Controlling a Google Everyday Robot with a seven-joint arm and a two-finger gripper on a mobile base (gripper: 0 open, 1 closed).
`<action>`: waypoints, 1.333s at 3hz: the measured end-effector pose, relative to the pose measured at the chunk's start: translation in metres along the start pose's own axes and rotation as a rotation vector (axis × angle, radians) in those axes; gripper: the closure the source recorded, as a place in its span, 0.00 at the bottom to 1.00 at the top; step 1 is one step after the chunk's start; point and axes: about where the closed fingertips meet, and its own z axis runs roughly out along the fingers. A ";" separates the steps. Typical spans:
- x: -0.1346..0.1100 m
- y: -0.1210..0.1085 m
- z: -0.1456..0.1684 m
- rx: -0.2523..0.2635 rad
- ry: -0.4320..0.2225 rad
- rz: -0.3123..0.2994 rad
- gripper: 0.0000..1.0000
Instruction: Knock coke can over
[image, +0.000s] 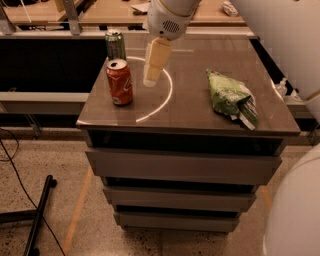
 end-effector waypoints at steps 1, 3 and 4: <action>0.002 -0.001 0.036 0.000 -0.234 0.091 0.00; -0.007 0.005 0.087 0.033 -0.666 0.228 0.00; -0.017 0.003 0.088 0.046 -0.731 0.235 0.00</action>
Offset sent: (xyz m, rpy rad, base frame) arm 0.0243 0.0370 -0.0831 0.8272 0.0809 -0.0263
